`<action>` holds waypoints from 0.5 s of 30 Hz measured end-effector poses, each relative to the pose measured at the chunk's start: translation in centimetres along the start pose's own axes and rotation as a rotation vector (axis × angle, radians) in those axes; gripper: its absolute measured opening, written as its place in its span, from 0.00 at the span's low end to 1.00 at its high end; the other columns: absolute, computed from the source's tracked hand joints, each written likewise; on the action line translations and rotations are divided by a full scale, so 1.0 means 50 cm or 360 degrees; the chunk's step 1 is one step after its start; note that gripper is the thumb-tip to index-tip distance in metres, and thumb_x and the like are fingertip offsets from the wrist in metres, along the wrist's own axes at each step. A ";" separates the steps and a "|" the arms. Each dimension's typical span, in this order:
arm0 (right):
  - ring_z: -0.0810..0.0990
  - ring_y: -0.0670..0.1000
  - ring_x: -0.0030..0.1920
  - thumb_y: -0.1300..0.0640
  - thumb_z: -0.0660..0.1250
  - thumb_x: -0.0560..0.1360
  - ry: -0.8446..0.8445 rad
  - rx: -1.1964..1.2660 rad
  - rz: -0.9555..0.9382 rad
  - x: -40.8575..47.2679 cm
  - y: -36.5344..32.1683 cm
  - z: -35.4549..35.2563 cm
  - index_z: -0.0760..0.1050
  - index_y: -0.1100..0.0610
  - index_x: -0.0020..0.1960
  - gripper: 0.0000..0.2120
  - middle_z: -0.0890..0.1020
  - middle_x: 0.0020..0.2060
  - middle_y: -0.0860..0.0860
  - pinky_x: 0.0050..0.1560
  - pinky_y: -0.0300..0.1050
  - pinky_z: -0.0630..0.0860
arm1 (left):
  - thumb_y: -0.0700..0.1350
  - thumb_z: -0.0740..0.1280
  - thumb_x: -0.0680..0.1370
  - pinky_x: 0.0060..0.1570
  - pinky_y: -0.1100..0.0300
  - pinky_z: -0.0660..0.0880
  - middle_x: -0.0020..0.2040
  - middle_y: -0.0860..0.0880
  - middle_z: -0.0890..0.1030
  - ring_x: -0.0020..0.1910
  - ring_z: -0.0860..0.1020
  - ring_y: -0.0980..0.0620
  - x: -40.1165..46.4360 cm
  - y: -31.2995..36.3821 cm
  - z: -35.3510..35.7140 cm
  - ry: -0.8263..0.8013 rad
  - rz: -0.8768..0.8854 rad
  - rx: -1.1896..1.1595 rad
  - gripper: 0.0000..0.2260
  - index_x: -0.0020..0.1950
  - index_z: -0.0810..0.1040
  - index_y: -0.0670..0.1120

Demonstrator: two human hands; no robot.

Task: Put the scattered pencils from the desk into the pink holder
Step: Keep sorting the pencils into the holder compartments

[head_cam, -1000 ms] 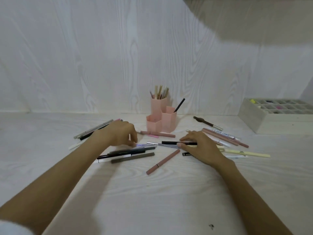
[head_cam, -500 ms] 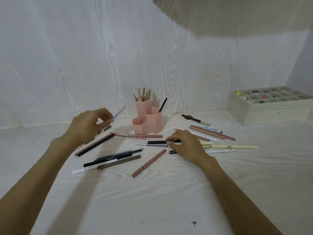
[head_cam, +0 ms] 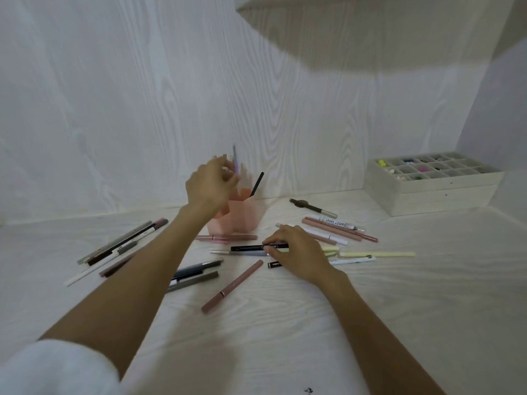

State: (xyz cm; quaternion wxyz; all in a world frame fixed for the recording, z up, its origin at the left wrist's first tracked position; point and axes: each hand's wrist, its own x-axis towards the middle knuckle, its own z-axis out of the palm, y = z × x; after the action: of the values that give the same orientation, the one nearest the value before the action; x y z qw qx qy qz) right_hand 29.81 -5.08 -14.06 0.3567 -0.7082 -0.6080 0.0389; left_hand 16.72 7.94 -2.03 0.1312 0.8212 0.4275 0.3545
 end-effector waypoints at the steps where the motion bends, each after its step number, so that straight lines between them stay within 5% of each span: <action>1: 0.70 0.47 0.66 0.48 0.66 0.75 0.0008 -0.0006 -0.0005 0.001 0.000 0.000 0.81 0.46 0.51 0.07 0.82 0.49 0.45 0.50 0.38 0.66 | 0.50 0.65 0.77 0.41 0.59 0.67 0.47 0.52 0.85 0.49 0.81 0.49 -0.002 -0.001 0.009 -0.0050 -0.0014 0.0048 0.08 0.54 0.79 0.50; 5: 0.73 0.49 0.60 0.49 0.66 0.75 0.0018 -0.0013 -0.0005 0.002 -0.001 0.000 0.81 0.46 0.51 0.07 0.81 0.47 0.46 0.45 0.39 0.65 | 0.50 0.68 0.75 0.41 0.59 0.71 0.41 0.50 0.83 0.39 0.81 0.47 -0.001 0.002 0.026 -0.0310 -0.0065 0.0166 0.07 0.47 0.79 0.48; 9: 0.74 0.49 0.57 0.48 0.66 0.75 0.0021 -0.0014 -0.0011 0.002 -0.001 -0.001 0.81 0.46 0.51 0.07 0.81 0.47 0.47 0.44 0.40 0.65 | 0.53 0.65 0.78 0.45 0.57 0.74 0.49 0.50 0.84 0.44 0.82 0.45 0.009 -0.007 0.033 -0.0388 0.0103 0.0376 0.10 0.51 0.83 0.50; 15: 0.74 0.50 0.58 0.49 0.66 0.75 0.0013 -0.0043 -0.0016 0.003 -0.005 -0.002 0.81 0.47 0.51 0.08 0.80 0.47 0.46 0.44 0.40 0.66 | 0.58 0.67 0.75 0.34 0.62 0.66 0.49 0.53 0.84 0.45 0.80 0.53 0.017 -0.036 -0.003 -0.0397 0.0165 0.0452 0.14 0.53 0.81 0.51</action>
State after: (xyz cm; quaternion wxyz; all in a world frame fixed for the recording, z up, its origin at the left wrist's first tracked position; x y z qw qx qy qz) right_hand 29.71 -5.00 -13.79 0.3497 -0.7099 -0.6107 0.0261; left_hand 15.85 9.68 -2.47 0.0475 0.8898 0.4109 0.1925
